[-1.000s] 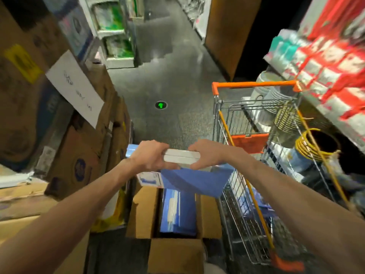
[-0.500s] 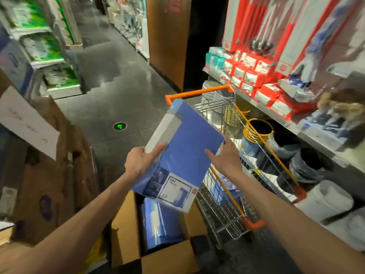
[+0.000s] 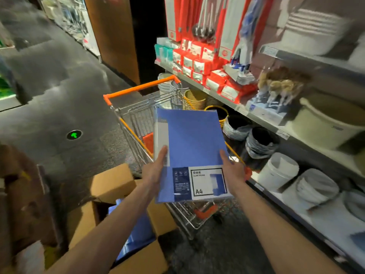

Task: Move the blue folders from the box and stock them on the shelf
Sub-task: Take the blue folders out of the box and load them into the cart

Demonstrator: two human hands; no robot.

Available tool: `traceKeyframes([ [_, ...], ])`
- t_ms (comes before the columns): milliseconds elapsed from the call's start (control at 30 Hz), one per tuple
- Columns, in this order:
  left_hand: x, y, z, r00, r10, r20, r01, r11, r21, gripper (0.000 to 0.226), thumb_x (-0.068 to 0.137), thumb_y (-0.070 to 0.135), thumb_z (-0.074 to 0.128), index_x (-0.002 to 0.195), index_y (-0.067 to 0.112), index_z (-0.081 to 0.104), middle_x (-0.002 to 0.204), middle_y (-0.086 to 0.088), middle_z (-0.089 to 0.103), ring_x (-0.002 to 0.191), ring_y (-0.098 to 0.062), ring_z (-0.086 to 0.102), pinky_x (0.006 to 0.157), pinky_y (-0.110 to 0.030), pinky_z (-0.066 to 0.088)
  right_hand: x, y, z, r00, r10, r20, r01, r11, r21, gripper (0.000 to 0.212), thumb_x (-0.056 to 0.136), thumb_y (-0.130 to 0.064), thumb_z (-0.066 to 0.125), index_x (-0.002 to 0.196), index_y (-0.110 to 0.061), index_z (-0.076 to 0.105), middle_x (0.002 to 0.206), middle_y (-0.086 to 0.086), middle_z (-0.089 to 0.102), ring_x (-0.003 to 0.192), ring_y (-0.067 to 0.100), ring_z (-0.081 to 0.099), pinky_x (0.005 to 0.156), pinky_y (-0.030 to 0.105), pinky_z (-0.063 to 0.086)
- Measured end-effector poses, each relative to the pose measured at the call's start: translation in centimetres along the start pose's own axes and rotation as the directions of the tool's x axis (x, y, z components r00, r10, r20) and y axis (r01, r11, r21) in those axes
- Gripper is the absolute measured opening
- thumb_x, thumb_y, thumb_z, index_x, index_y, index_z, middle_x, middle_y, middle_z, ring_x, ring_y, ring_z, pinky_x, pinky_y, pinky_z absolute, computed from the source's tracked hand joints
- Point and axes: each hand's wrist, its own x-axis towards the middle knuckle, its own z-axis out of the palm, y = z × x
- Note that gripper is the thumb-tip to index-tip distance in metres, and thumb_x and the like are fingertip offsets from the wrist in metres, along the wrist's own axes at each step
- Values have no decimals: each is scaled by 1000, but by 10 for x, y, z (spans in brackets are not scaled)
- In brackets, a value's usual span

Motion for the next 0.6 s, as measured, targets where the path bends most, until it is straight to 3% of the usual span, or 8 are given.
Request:
traceKeyframes([
  [100,11,-19,48,991,-68,116,70,998,-7,62,82,64,69,110,9,64,99,-14,75,89,-34,73,72,-43,58,33,11,-42,999,-11,-33,14,997,72,36,94,-43,63,82,-9,67,78,1,66,70,18,59,63,33,40],
  [200,26,-38,88,968,-141,210,119,986,113,61,94,64,50,124,12,63,109,-17,74,94,-35,72,71,-41,57,65,18,-74,998,1,-66,4,998,68,42,95,-41,62,67,-8,60,68,5,61,70,24,55,59,36,37],
  [267,37,-48,106,963,-166,212,128,975,182,63,98,64,41,126,10,60,107,-16,74,91,-34,72,75,-43,57,84,22,-85,998,45,-42,-41,995,89,45,93,-41,63,64,-7,59,69,7,63,70,25,56,63,38,44],
  [333,49,-56,115,963,-186,197,142,966,216,71,95,68,45,130,8,59,110,-17,74,95,-37,72,86,-51,58,101,30,-86,996,83,29,-86,988,124,50,84,-51,67,65,-5,65,79,13,72,75,26,64,73,50,55],
  [400,60,-57,121,971,-188,148,154,964,217,72,91,69,53,128,8,61,112,-18,74,99,-38,72,86,-52,58,130,48,-81,990,94,102,-109,983,148,51,67,-64,67,73,-14,75,86,14,75,82,28,70,76,58,58],
  [467,81,-55,118,976,-190,109,167,967,191,77,85,74,56,126,9,64,114,-18,73,101,-38,72,87,-53,58,156,65,-71,981,112,156,-128,987,97,58,62,-74,64,80,-20,76,90,8,77,89,30,73,80,56,58],
  [533,101,-49,115,973,-197,117,170,962,212,90,74,88,54,126,15,68,123,-17,70,110,-39,69,100,-60,51,178,73,-61,973,143,180,-145,989,1,67,63,-82,59,82,-19,72,90,3,76,90,28,73,85,51,59],
  [600,125,-45,112,966,-219,141,190,963,190,86,80,88,43,125,20,70,127,-15,69,116,-36,66,106,-58,46,190,69,-50,972,144,187,-142,990,-27,67,62,-82,61,85,-20,74,86,1,77,88,29,73,83,51,59],
])
